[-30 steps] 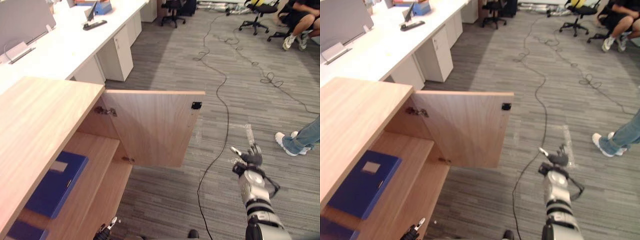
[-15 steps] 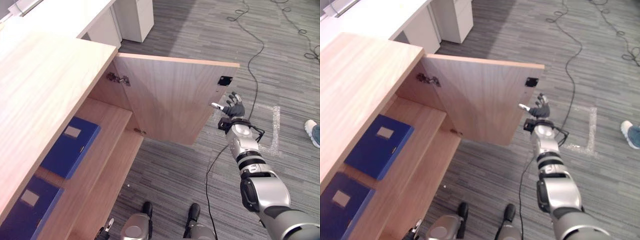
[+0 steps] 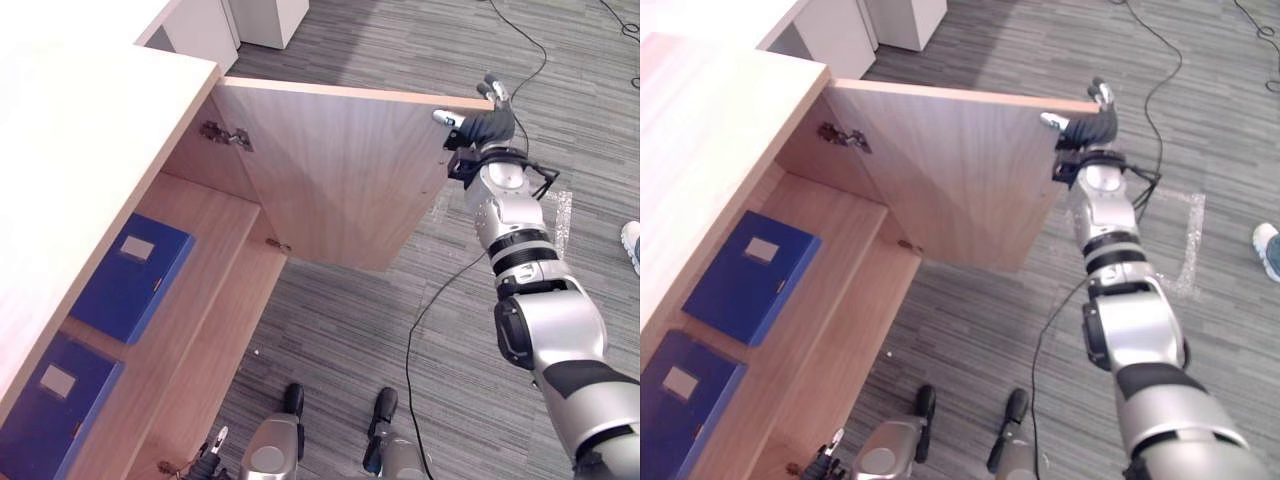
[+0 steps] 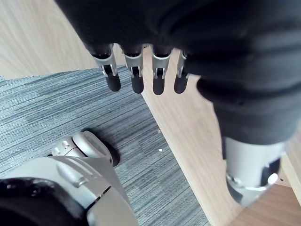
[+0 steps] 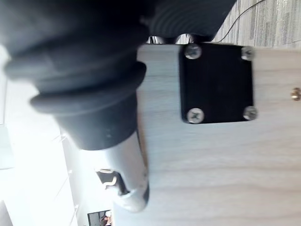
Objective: Walk over to the cabinet, pick up the folder, carry it to the office cabinet, place the folder inside the office cabinet, then close the office cabinet door
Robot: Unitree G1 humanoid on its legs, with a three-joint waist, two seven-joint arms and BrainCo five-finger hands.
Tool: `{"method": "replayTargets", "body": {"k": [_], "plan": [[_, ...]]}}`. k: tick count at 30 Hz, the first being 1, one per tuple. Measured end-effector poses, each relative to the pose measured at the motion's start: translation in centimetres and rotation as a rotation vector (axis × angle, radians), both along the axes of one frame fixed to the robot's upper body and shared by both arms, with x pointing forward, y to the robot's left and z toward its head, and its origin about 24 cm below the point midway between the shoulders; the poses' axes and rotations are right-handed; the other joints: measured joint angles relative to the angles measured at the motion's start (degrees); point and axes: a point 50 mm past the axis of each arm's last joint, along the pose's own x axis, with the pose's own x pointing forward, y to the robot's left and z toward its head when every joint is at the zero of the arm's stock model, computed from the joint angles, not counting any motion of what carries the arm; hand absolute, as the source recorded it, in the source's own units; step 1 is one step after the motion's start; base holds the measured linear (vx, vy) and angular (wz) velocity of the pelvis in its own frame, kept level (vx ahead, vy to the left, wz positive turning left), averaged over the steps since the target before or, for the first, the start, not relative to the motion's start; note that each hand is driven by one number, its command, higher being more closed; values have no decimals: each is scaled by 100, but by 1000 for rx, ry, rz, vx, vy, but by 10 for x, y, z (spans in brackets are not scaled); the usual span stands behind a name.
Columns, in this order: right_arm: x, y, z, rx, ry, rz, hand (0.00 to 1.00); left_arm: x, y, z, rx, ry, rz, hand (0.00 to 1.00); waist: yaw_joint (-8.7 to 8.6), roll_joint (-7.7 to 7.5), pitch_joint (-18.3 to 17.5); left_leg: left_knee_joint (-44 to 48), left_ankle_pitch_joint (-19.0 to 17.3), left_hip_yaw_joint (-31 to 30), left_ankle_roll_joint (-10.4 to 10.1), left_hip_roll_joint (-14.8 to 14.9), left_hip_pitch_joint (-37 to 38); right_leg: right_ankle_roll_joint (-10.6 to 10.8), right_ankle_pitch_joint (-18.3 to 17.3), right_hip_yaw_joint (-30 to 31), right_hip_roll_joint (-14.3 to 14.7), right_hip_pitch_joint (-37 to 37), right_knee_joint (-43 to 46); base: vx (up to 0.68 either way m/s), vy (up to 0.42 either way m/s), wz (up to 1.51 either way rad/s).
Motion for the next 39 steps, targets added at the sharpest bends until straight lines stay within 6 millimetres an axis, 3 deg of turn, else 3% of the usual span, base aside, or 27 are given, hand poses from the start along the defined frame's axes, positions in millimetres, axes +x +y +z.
{"method": "replayTargets", "body": {"k": [6, 9, 14, 24, 27, 28, 31, 32, 36, 39], "plan": [[1, 15, 5, -154, -1, 69, 0, 0, 0, 0, 3, 1, -3, 0, -19, 0, 0, -154, 73, 25, -107, 143, 16, -38, -23, 26, 141, -93, 21, 26, -25, -5], [-4, 21, 9, -422, 20, 164, 0, 0, 1, 0, 2, 1, -8, 0, -58, 2, 0, -237, 107, 93, -159, 202, 68, -64, -30, 118, 195, -130, 13, 50, -10, -17], [-15, 42, -13, -813, 95, 414, 0, 0, 1, 0, -11, -13, -63, 0, -143, 37, -42, -405, 174, 87, -268, 397, 408, -189, -92, 265, 411, 80, -23, 48, -46, -20], [-27, 64, -48, -1076, 163, 595, 0, 2, -3, -4, -26, 15, -130, 0, -94, 170, -423, -533, 268, -79, -414, 680, 441, -431, -20, 266, 733, 108, -185, -35, -49, -3], [-39, 85, -77, -1193, 248, 779, 0, 2, -2, -4, -24, 24, -143, 0, -29, 140, -589, -583, 299, -114, -464, 729, 544, -487, -3, 269, 814, 269, -362, -36, -25, 4], [-49, 92, -103, -1262, 334, 889, 0, 2, 0, -3, -19, 23, -145, 0, 38, 106, -671, -585, 300, -148, -466, 746, 552, -491, -3, 265, 838, 275, -368, 12, -4, 7], [-72, 122, -145, -1238, 411, 1113, 0, 2, 6, -2, -14, 18, -119, 0, 145, 22, -711, -604, 301, -227, -466, 757, 597, -495, -5, 238, 861, 333, -370, 16, 9, 7], [-86, 131, -169, -1273, 498, 1239, 0, 3, 10, -1, -7, 11, -102, 0, 203, -39, -736, -610, 302, -260, -465, 754, 597, -472, 11, 207, 860, 349, -370, 27, 20, 12], [-135, 150, -234, -1216, 712, 1525, 0, 6, 27, 3, 14, -16, -14, 0, 433, -295, -727, -655, 323, -389, -461, 718, 615, -491, 21, 87, 844, 416, -369, 57, 30, 20], [-158, 147, -258, -1152, 828, 1628, 0, 0, 38, 4, 19, -24, 83, 0, 494, -472, -773, -656, 346, -476, -428, 618, 643, -481, 17, 3, 755, 499, -367, 87, 74, 16]]}}
